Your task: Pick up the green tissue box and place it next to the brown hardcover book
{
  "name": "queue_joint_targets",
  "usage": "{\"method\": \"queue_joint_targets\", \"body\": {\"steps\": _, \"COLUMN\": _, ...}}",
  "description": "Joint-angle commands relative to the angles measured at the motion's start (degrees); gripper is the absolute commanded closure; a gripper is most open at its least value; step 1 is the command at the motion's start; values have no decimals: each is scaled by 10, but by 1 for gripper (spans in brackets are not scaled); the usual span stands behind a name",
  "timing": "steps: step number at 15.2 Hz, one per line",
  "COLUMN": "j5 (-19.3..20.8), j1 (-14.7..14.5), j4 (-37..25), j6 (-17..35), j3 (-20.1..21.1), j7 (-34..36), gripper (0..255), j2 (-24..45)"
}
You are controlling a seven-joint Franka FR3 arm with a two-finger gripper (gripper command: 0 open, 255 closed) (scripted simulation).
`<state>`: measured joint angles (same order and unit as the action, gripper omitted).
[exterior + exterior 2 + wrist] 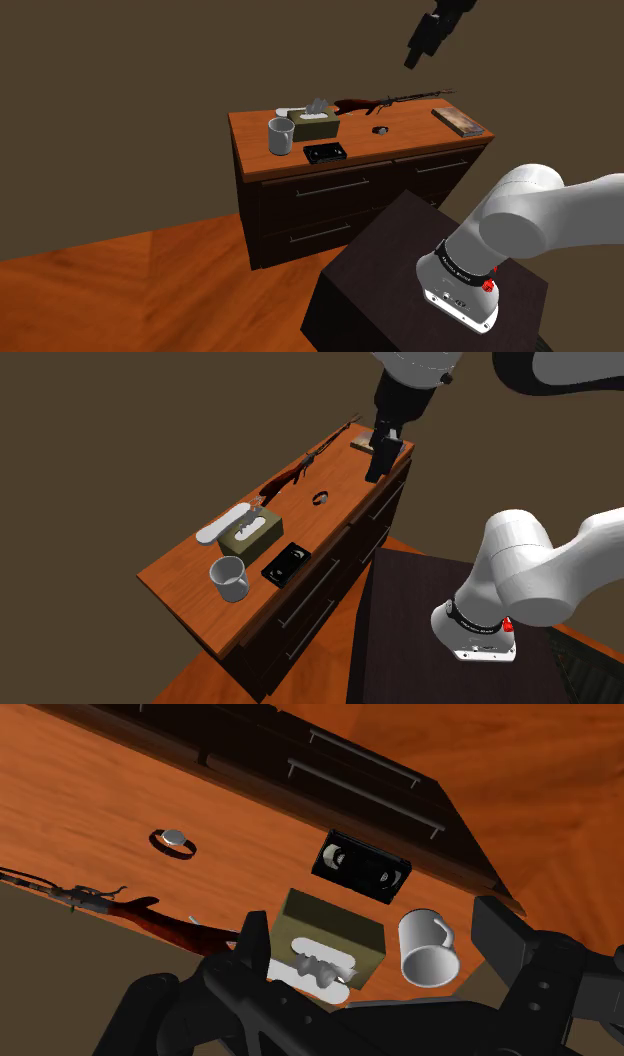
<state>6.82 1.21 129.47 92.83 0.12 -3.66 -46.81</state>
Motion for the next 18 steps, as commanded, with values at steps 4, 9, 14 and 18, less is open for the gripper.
{"method": "queue_joint_targets", "body": {"steps": 4, "j5": -21, "j1": 12, "j4": 28, "j6": 63, "j3": 5, "j7": 56, "gripper": 0, "j2": 28}}
{"method": "queue_joint_targets", "body": {"steps": 9, "j5": -54, "j1": 31, "j4": 60, "j6": 172, "j3": 14, "j7": 142, "gripper": 0, "j2": 90}}
{"method": "queue_joint_targets", "body": {"steps": 14, "j5": -84, "j1": 47, "j4": 70, "j6": 280, "j3": 22, "j7": 222, "gripper": 0, "j2": 169}}
{"method": "queue_joint_targets", "body": {"steps": 18, "j5": -108, "j1": 58, "j4": 64, "j6": 364, "j3": 28, "j7": 281, "gripper": 0, "j2": 243}}
